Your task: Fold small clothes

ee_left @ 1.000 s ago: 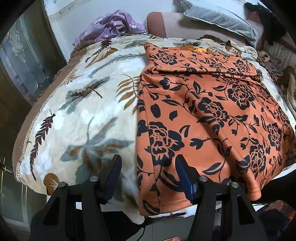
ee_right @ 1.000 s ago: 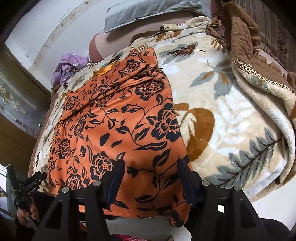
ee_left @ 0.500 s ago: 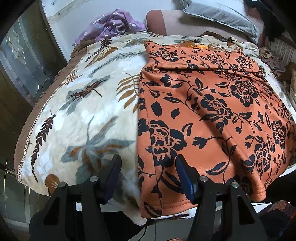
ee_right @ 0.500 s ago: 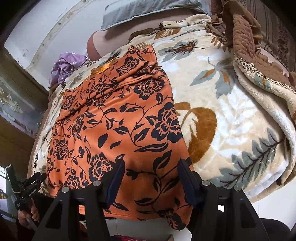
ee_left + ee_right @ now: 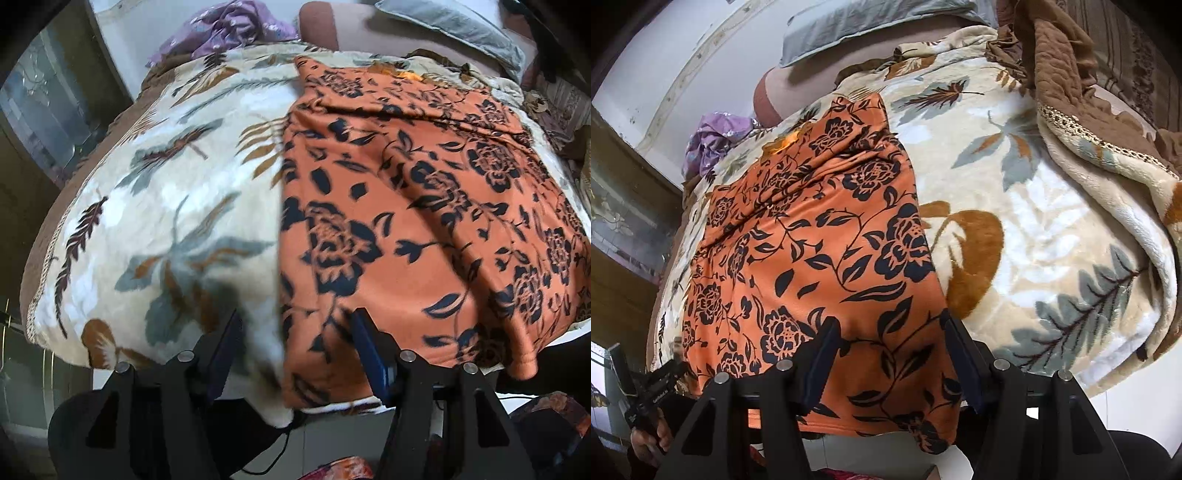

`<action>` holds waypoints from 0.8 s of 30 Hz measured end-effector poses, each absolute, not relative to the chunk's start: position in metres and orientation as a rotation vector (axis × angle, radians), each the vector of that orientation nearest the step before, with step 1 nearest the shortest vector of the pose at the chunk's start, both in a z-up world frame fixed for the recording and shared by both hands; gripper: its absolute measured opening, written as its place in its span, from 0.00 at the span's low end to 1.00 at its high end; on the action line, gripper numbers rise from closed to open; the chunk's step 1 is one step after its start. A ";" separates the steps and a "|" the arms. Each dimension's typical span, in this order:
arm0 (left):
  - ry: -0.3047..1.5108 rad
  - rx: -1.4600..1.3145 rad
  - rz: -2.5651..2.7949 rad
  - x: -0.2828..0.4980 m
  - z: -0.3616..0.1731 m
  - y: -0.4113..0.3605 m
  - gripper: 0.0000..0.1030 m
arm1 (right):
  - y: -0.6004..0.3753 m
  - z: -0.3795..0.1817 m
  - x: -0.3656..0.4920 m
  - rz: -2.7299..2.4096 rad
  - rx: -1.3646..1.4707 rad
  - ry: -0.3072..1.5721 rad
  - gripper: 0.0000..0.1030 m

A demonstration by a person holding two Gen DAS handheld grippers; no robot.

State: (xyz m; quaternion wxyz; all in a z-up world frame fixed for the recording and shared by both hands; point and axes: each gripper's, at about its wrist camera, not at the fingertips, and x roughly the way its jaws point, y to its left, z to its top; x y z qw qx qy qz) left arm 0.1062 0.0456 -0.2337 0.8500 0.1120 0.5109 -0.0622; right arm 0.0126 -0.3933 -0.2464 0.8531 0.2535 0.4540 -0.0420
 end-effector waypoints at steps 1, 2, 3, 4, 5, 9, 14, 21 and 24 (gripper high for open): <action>1.078 0.243 -0.116 0.106 -0.234 0.048 0.61 | -0.393 -0.247 0.013 -0.087 0.532 0.959 0.61; 1.078 0.250 -0.104 0.106 -0.235 0.051 0.61 | -0.392 -0.248 0.014 -0.087 0.530 0.960 0.61; 1.079 0.261 -0.085 0.106 -0.236 0.053 0.61 | -0.391 -0.248 0.014 -0.085 0.529 0.961 0.61; 1.081 0.266 -0.076 0.107 -0.237 0.054 0.61 | -0.390 -0.249 0.015 -0.080 0.528 0.961 0.61; 1.086 0.268 -0.067 0.108 -0.238 0.056 0.61 | -0.389 -0.249 0.017 -0.076 0.526 0.962 0.61; 1.088 0.267 -0.064 0.110 -0.240 0.055 0.61 | -0.383 -0.252 0.021 -0.064 0.520 0.971 0.61; 1.079 0.283 -0.068 0.110 -0.240 0.052 0.61 | -0.380 -0.251 0.024 -0.058 0.513 0.973 0.61; 1.074 0.285 -0.071 0.112 -0.239 0.049 0.61 | -0.377 -0.251 0.029 -0.050 0.515 0.977 0.61; 1.073 0.290 -0.071 0.112 -0.240 0.048 0.61 | -0.375 -0.251 0.031 -0.045 0.511 0.979 0.61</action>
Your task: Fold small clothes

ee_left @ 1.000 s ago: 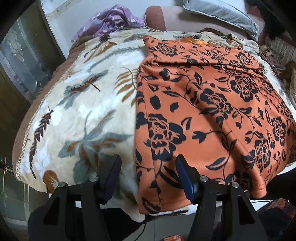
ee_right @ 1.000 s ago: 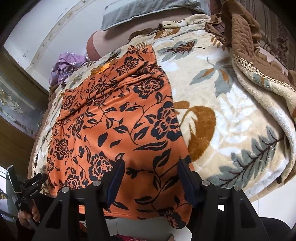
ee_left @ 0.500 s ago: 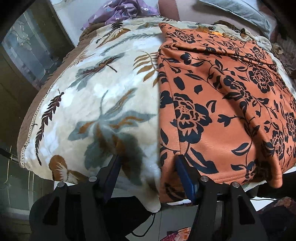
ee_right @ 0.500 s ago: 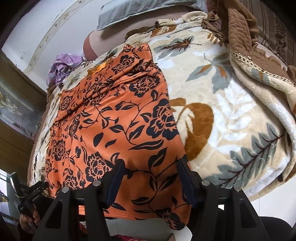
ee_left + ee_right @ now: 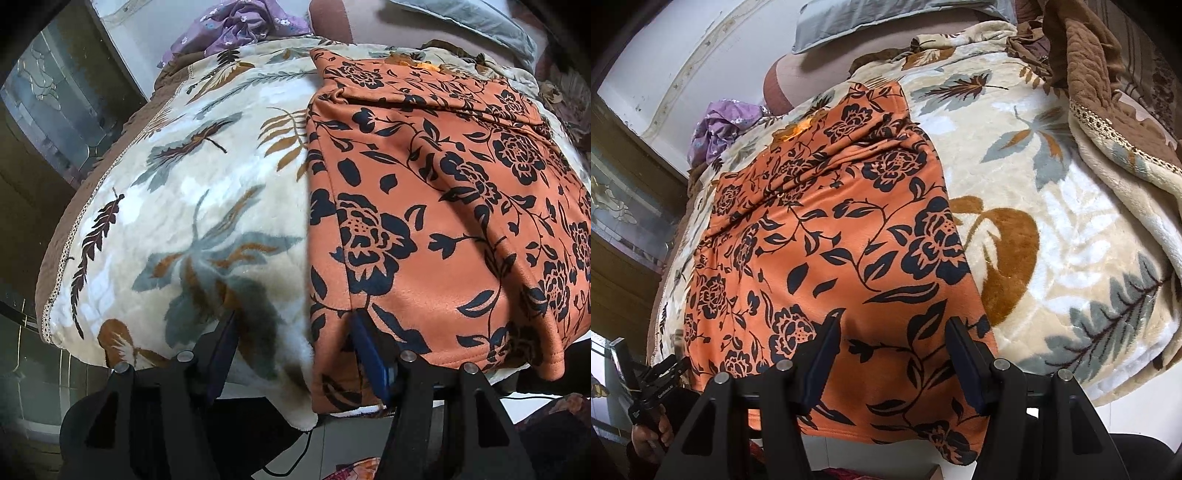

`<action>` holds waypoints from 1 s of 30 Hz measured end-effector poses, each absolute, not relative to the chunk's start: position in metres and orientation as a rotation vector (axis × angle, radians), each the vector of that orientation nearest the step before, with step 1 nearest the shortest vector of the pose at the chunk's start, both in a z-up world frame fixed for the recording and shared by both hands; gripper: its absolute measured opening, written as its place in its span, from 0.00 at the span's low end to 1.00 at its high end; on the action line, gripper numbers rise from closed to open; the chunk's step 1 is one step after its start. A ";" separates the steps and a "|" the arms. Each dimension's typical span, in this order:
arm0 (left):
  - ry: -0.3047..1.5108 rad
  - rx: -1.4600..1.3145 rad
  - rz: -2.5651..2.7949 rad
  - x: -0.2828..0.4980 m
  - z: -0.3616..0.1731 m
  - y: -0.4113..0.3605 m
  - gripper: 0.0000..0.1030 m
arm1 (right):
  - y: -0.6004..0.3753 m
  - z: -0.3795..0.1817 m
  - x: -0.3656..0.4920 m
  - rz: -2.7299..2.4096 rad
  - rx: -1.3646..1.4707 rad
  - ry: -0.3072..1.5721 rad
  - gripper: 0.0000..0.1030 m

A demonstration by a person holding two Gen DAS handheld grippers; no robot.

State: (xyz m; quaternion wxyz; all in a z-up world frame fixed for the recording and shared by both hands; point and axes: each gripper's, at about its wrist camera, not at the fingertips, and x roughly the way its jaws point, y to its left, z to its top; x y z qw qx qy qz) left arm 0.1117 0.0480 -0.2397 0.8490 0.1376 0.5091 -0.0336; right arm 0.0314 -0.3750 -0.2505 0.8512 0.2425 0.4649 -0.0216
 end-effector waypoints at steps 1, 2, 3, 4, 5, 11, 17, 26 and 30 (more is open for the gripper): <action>1.072 0.291 -0.072 0.112 -0.240 0.048 0.61 | -0.374 -0.250 0.032 -0.044 0.511 0.979 0.61; 1.071 0.292 -0.073 0.112 -0.240 0.048 0.61 | -0.374 -0.250 0.032 -0.042 0.512 0.978 0.61; 1.071 0.293 -0.074 0.112 -0.240 0.047 0.61 | -0.374 -0.249 0.032 -0.042 0.513 0.976 0.61; 1.070 0.293 -0.074 0.112 -0.240 0.047 0.61 | -0.374 -0.249 0.032 -0.042 0.514 0.975 0.61; 1.069 0.294 -0.074 0.112 -0.239 0.047 0.61 | -0.374 -0.249 0.032 -0.040 0.517 0.974 0.61; 1.064 0.301 -0.078 0.110 -0.239 0.044 0.61 | -0.374 -0.249 0.031 -0.037 0.520 0.975 0.61; 1.063 0.306 -0.087 0.107 -0.239 0.042 0.61 | -0.376 -0.250 0.027 -0.041 0.533 0.974 0.61; 1.069 0.314 -0.091 0.105 -0.241 0.039 0.61 | -0.377 -0.251 0.026 -0.038 0.543 0.971 0.61; 1.087 0.314 -0.107 0.102 -0.244 0.039 0.61 | -0.378 -0.252 0.024 -0.042 0.556 0.968 0.61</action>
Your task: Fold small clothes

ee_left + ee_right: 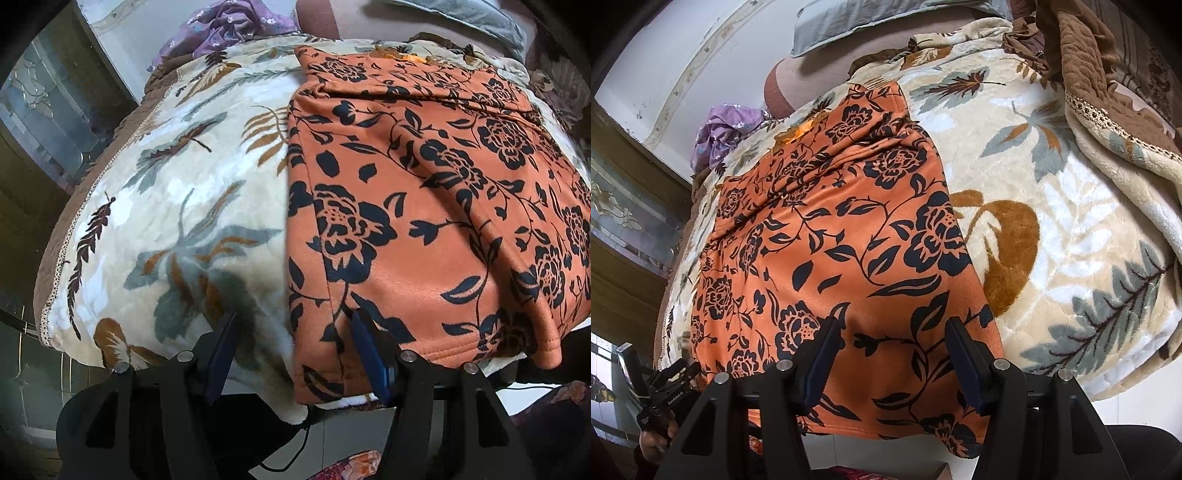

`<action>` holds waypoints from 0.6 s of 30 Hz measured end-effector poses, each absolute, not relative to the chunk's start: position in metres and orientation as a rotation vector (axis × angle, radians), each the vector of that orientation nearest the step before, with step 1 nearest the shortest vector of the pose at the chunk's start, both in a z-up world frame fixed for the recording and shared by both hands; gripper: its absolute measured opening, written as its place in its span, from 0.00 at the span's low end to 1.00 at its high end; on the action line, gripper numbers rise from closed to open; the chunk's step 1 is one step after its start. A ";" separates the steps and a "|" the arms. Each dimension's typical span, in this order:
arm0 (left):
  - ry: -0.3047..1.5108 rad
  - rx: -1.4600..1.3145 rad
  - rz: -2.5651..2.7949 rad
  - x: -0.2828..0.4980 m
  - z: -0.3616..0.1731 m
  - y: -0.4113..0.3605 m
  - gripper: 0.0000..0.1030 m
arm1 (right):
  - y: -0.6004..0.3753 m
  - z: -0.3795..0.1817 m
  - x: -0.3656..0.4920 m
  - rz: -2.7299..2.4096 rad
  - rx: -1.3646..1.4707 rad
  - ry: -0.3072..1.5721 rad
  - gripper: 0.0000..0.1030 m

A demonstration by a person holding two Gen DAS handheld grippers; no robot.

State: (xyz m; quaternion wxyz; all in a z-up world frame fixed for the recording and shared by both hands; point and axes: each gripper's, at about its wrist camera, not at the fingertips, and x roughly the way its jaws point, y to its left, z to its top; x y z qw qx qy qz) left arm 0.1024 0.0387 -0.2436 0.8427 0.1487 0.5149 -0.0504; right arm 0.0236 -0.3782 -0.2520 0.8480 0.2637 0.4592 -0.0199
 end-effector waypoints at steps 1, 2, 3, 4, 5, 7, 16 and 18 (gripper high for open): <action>1.092 0.311 -0.110 0.102 -0.244 0.039 0.61 | -0.379 -0.252 0.023 -0.044 0.560 0.967 0.61; 1.098 0.307 -0.113 0.101 -0.245 0.040 0.61 | -0.380 -0.252 0.022 -0.047 0.562 0.966 0.61; 1.107 0.301 -0.119 0.101 -0.246 0.040 0.61 | -0.381 -0.252 0.021 -0.051 0.564 0.965 0.61; 1.118 0.293 -0.128 0.100 -0.247 0.041 0.61 | -0.382 -0.252 0.020 -0.057 0.566 0.964 0.61; 1.126 0.285 -0.135 0.099 -0.248 0.042 0.61 | -0.384 -0.252 0.019 -0.063 0.570 0.962 0.61; 1.142 0.268 -0.151 0.097 -0.249 0.044 0.61 | -0.388 -0.253 0.017 -0.075 0.579 0.959 0.61; 1.184 0.207 -0.170 0.101 -0.253 0.050 0.66 | -0.396 -0.258 0.015 -0.096 0.610 0.962 0.62; 1.193 0.174 -0.184 0.103 -0.254 0.054 0.71 | -0.395 -0.258 0.015 -0.096 0.612 0.960 0.62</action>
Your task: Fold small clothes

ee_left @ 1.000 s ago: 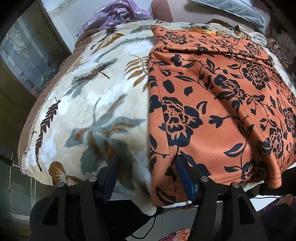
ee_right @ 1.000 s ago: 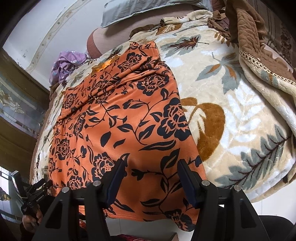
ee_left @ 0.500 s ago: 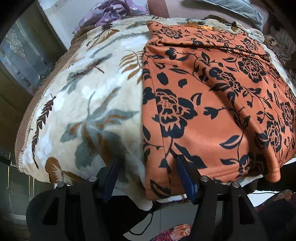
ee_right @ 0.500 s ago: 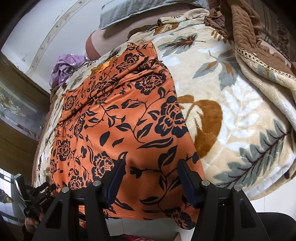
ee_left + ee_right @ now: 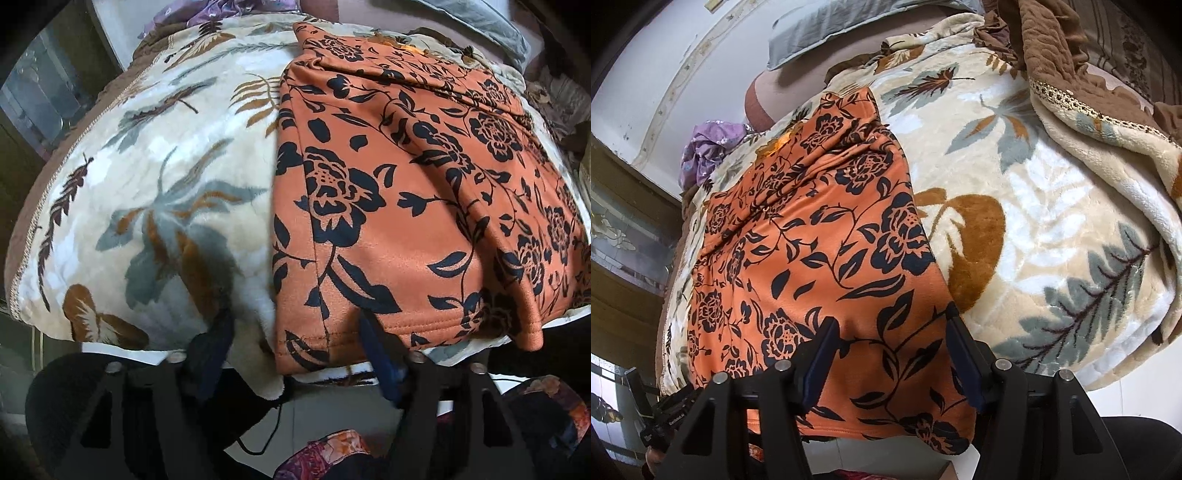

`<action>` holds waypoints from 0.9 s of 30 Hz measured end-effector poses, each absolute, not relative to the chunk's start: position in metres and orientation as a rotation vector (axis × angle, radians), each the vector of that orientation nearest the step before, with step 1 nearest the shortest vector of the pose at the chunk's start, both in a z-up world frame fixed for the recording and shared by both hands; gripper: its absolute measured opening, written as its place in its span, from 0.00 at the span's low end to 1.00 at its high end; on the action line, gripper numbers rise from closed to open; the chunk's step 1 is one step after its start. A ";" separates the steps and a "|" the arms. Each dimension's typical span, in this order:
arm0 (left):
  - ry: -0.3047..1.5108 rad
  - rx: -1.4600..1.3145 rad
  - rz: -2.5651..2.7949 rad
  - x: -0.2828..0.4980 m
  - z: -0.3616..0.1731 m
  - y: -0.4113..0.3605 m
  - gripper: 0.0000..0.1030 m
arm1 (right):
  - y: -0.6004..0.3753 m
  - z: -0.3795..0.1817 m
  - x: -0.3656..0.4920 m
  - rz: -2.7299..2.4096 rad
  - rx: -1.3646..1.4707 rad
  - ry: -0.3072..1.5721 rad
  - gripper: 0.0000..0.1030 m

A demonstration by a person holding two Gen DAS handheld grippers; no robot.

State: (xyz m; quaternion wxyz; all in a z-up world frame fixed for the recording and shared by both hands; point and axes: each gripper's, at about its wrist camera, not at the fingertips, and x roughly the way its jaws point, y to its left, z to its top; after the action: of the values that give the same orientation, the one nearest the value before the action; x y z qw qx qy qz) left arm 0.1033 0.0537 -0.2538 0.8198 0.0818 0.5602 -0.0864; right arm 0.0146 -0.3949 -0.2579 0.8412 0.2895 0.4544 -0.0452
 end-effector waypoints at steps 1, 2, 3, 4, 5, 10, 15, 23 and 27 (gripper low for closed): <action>1.197 0.158 -0.193 0.105 -0.254 0.056 0.71 | -0.395 -0.258 0.014 -0.094 0.616 0.959 0.62; 1.202 0.136 -0.204 0.107 -0.254 0.059 0.71 | -0.395 -0.259 0.014 -0.094 0.621 0.958 0.62; 1.205 0.118 -0.213 0.108 -0.255 0.062 0.71 | -0.396 -0.260 0.014 -0.094 0.625 0.957 0.62; 1.210 0.101 -0.220 0.111 -0.256 0.065 0.71 | -0.397 -0.261 0.014 -0.093 0.631 0.958 0.62; 1.216 0.083 -0.228 0.113 -0.257 0.069 0.71 | -0.398 -0.263 0.014 -0.091 0.640 0.957 0.62; 1.234 -0.046 -0.273 0.119 -0.265 0.084 0.57 | -0.402 -0.266 0.013 -0.085 0.667 0.951 0.62; 1.218 -0.045 -0.254 0.122 -0.267 0.095 0.31 | -0.402 -0.267 0.012 -0.081 0.674 0.947 0.62; 1.212 -0.069 -0.292 0.115 -0.257 0.103 0.30 | -0.403 -0.268 0.012 -0.081 0.685 0.945 0.62; 1.251 -0.120 -0.308 0.107 -0.256 0.109 0.30 | -0.402 -0.269 0.012 -0.081 0.686 0.944 0.62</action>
State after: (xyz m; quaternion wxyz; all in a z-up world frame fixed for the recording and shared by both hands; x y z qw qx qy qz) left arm 0.1067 0.1085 -0.2561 0.7979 -0.0561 0.5828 -0.1437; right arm 0.0123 -0.4021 -0.2686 0.8337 0.3238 0.4456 -0.0380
